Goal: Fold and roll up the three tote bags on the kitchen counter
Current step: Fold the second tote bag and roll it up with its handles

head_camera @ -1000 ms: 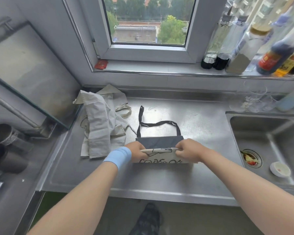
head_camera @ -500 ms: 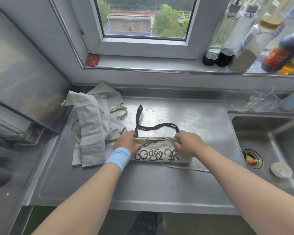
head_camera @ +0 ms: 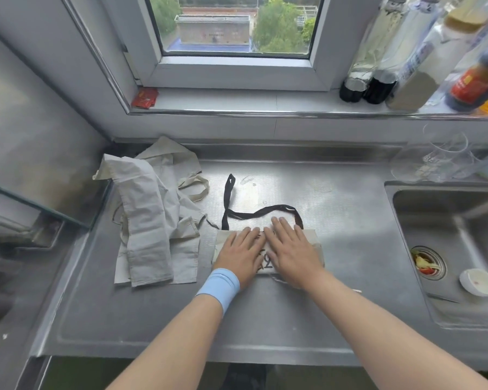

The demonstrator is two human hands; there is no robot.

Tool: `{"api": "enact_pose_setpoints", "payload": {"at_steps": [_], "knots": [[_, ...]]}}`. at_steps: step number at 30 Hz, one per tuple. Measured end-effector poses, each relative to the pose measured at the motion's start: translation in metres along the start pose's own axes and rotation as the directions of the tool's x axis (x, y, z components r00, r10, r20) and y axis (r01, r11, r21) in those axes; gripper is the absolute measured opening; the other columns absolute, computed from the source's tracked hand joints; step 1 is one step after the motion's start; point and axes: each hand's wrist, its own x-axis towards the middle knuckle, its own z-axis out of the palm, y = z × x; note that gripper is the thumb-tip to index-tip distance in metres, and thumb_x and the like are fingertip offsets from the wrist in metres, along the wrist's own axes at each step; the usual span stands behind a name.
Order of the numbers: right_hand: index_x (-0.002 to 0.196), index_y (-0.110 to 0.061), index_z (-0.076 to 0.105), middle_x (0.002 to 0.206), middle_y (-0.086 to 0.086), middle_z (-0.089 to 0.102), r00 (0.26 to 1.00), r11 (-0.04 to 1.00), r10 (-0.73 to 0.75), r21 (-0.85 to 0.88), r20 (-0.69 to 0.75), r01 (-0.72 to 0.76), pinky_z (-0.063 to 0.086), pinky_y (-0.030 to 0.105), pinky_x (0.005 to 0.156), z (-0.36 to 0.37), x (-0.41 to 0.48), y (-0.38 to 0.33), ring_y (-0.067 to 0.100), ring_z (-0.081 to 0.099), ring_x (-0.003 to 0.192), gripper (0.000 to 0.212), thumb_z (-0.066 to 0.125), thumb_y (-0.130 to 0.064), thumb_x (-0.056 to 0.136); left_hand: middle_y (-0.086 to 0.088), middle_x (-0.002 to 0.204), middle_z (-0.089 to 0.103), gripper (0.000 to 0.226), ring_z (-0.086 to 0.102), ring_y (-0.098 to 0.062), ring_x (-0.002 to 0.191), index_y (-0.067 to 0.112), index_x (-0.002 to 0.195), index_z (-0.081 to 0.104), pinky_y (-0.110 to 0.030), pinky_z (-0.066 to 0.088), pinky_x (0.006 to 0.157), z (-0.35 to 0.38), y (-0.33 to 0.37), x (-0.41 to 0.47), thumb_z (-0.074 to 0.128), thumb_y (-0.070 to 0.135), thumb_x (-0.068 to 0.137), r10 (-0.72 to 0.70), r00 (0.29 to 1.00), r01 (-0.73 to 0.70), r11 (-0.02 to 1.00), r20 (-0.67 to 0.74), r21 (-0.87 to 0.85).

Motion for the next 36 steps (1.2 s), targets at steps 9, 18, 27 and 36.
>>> {"api": "enact_pose_setpoints", "payload": {"at_steps": [9, 18, 27, 36], "knots": [[0.155, -0.041, -0.004, 0.162, -0.004, -0.02, 0.997, 0.994, -0.063, 0.097, 0.054, 0.057, -0.013, 0.04, 0.12, 0.013, -0.009, 0.027, 0.014, -0.022, 0.149, 0.06, 0.011, -0.05, 0.098, -0.005, 0.159, 0.024, 0.062, 0.017, -0.021, 0.147, 0.016, 0.15, 0.029, -0.043, -0.001, 0.117, 0.005, -0.033, -0.026, 0.023, 0.038, 0.093, -0.121, 0.993, 0.121, 0.992, 0.004, 0.032], [0.099, -0.028, 0.062, 0.107, 0.004, 0.054, 0.968, 0.982, -0.155, 0.078, -0.196, 0.173, 0.046, 0.041, 0.078, -0.007, -0.014, 0.021, 0.029, 0.056, 0.097, 0.021, 0.068, -0.027, 0.079, -0.001, 0.114, 0.048, 0.053, 0.043, -0.025, 0.105, 0.031, 0.112, 0.054, -0.037, 0.032, 0.088, -0.031, -0.01, -0.018, 0.058, 0.003, 0.066, 0.054, 0.998, -0.053, 0.996, -0.011, 0.071], [0.107, -0.027, 0.057, 0.107, -0.003, 0.051, 0.983, 0.982, -0.181, 0.051, 0.0, 0.181, 0.048, 0.036, 0.077, -0.016, -0.027, 0.027, 0.019, 0.052, 0.1, 0.045, 0.055, -0.06, 0.075, 0.003, 0.116, 0.042, 0.064, 0.036, -0.018, 0.113, 0.028, 0.117, 0.049, -0.036, 0.04, 0.097, -0.034, -0.033, -0.025, 0.07, 0.058, 0.065, -0.036, 0.992, 0.06, 0.979, 0.122, -0.193], [0.105, -0.02, 0.056, 0.104, -0.001, 0.06, 0.996, 0.996, -0.092, -0.001, -0.015, 0.092, 0.04, 0.033, 0.068, -0.037, -0.006, 0.03, 0.024, 0.061, 0.094, 0.028, 0.035, -0.038, 0.102, 0.001, 0.1, 0.066, 0.027, 0.059, -0.022, 0.099, 0.025, 0.109, 0.064, -0.03, 0.043, 0.081, -0.047, -0.051, -0.014, 0.051, 0.044, 0.094, -0.124, 0.99, 0.139, 0.945, 0.07, -0.297]]}}
